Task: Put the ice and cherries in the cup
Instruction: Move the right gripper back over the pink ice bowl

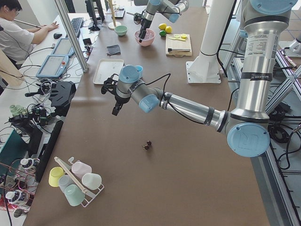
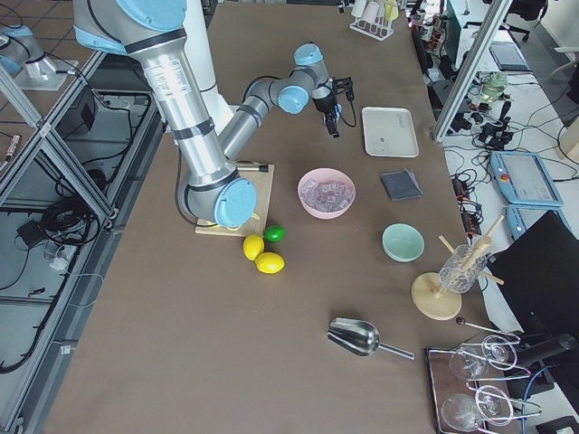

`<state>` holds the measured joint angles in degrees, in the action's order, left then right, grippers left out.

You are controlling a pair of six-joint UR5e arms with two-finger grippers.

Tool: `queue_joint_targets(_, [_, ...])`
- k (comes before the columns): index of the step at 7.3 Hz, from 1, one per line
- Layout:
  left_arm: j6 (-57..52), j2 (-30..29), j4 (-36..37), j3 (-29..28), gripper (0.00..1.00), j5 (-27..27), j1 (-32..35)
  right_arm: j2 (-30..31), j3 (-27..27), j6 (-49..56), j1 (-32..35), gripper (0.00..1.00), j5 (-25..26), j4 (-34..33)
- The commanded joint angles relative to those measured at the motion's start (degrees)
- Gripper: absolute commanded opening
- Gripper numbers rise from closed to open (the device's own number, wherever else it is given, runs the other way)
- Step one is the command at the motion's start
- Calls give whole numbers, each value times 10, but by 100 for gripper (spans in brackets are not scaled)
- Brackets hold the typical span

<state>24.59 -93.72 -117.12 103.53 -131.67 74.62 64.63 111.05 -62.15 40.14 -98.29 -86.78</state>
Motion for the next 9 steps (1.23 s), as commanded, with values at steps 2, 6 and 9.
queue_joint_targets(2, [-2,0,0,-1,99,1,0,68,-1,2,27,100,-3,-23])
queue_joint_targets(6, [-2,-4,1,-3,99,1,-1,124,-9,42,35,100,-33,-23])
queue_joint_targets(9, [-2,-7,1,-4,99,1,-8,153,-8,41,28,97,-36,-24])
